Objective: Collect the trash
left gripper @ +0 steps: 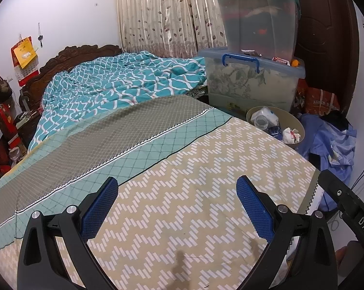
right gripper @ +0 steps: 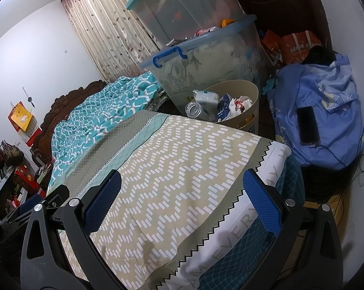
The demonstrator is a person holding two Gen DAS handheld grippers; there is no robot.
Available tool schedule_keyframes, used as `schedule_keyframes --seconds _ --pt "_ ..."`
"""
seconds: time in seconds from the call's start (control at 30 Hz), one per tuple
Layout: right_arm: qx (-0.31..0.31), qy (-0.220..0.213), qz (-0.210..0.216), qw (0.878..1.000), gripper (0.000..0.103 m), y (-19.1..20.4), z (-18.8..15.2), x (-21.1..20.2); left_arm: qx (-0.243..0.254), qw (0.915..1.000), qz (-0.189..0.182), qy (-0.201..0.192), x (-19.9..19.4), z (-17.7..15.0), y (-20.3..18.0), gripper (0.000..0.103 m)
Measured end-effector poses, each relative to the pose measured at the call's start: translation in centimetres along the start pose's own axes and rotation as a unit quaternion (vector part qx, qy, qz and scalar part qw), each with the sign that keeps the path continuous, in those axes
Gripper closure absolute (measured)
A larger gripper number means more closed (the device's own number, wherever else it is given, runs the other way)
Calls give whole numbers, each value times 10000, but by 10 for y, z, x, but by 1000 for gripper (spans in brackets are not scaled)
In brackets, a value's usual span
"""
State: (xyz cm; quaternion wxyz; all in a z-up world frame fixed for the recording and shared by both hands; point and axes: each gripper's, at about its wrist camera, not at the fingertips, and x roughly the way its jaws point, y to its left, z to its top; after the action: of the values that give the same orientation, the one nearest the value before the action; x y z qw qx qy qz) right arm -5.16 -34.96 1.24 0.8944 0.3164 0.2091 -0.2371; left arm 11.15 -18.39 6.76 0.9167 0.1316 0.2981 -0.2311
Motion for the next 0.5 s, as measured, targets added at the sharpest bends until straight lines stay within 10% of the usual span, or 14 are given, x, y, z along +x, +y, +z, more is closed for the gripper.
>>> schedule_keyframes --seconds 0.5 --pt "6 29 4 10000 3 0 -1 1 37 10000 -8 -32 -1 -1 -1 9"
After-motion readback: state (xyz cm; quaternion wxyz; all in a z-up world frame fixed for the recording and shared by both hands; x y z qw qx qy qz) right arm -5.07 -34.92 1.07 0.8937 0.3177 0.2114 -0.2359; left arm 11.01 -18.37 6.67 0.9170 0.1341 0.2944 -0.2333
